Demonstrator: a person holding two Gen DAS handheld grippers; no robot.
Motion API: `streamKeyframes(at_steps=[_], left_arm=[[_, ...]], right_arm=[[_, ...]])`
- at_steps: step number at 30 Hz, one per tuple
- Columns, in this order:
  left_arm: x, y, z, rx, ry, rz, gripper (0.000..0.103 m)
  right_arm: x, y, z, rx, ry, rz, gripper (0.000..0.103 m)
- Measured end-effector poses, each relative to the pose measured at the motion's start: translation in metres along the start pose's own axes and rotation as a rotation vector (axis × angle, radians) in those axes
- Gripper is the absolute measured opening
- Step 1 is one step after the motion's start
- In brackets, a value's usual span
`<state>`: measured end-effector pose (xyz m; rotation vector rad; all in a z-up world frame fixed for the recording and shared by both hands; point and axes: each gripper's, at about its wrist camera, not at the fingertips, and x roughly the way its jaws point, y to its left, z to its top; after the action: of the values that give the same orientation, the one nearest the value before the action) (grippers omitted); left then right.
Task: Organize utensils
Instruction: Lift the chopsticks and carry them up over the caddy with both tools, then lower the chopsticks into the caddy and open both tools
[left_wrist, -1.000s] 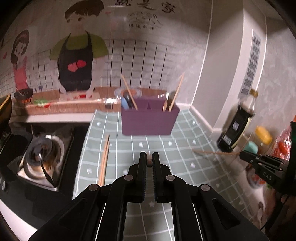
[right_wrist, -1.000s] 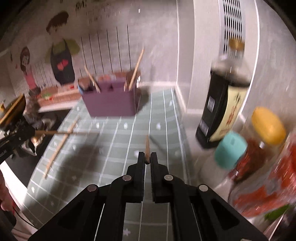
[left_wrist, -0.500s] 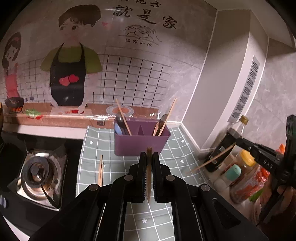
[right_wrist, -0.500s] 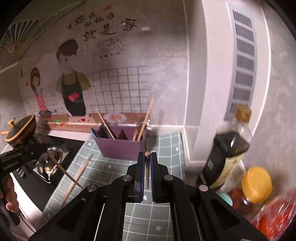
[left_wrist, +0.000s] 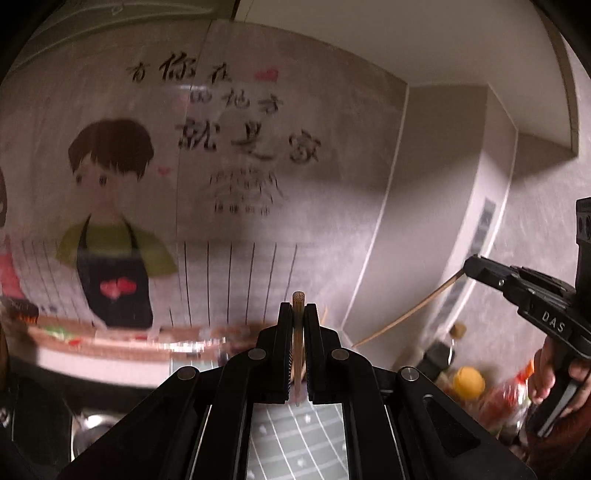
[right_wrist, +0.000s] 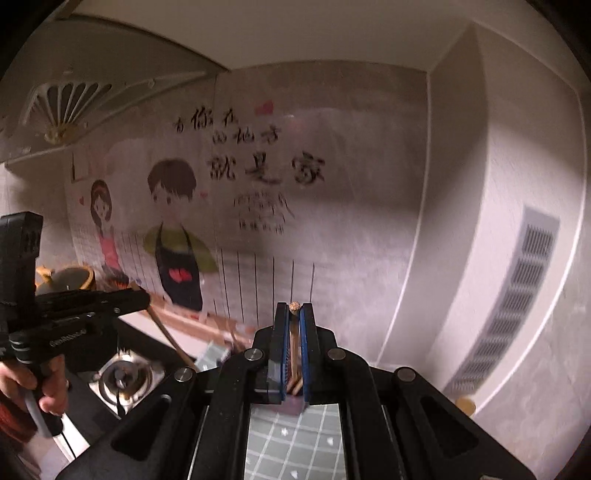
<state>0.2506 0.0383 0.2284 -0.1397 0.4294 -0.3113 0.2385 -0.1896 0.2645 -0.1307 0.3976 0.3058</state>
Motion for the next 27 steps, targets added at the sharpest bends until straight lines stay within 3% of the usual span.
streamKeyframes(at_steps=[8,18,27], left_arm=[[0.051,0.022,0.034,0.025,0.041,0.002,0.006],[0.136,0.059,-0.005,-0.004,0.196,0.028,0.006],[0.183,0.081,-0.03,-0.039,0.262,0.036,0.006]], right_arm=[[0.064,0.002,0.026,-0.016,0.08,-0.015,0.006],[0.164,-0.011,-0.02,0.038,0.25,0.019,0.006],[0.228,-0.013,-0.066,0.059,0.379,0.035,0.006]])
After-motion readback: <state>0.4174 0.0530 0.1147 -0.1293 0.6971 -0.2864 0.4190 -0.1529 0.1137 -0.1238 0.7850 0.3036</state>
